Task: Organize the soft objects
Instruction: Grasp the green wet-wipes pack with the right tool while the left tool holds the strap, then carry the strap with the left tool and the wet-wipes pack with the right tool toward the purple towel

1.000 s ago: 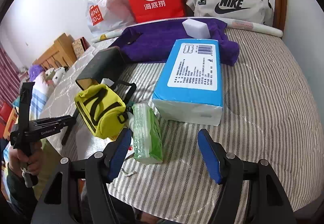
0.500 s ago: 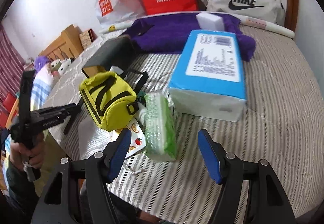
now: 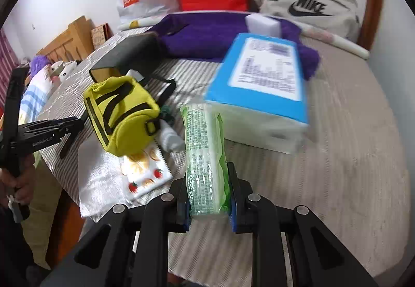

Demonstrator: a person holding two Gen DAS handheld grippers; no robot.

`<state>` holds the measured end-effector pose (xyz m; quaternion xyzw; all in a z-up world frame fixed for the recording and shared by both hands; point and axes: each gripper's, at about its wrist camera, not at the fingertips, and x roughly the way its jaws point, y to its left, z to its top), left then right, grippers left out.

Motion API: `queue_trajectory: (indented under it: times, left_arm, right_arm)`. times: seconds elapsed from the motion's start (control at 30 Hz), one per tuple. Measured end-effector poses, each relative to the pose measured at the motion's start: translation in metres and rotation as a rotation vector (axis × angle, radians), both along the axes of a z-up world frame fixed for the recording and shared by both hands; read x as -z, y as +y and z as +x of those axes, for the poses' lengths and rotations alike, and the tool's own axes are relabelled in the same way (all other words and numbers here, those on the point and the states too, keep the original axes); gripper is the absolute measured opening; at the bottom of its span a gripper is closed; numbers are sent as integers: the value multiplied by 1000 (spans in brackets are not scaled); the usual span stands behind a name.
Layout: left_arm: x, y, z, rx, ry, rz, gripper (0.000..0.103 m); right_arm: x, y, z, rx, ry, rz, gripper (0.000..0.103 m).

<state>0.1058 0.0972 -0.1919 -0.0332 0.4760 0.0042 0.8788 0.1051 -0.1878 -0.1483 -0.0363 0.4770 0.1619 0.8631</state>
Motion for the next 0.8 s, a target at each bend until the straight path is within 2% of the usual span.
queue_trajectory:
  times: [0.17, 0.27, 0.43, 0.6, 0.8]
  left_arm:
    - [0, -4, 1, -5, -11, 22, 23]
    - [0, -2, 0, -9, -20, 16, 21]
    - [0, -3, -1, -12, -14, 41, 21]
    - [0, 2, 4, -28, 5, 0, 21]
    - [0, -4, 5, -11, -10, 43, 20]
  right_arm:
    - [14, -26, 5, 70, 34, -19, 21]
    - [22, -34, 7, 113, 51, 10, 22]
    - [23, -30, 3, 91, 37, 16, 22]
    - [24, -31, 5, 83, 35, 29, 23]
    - [24, -31, 5, 88, 38, 37, 24]
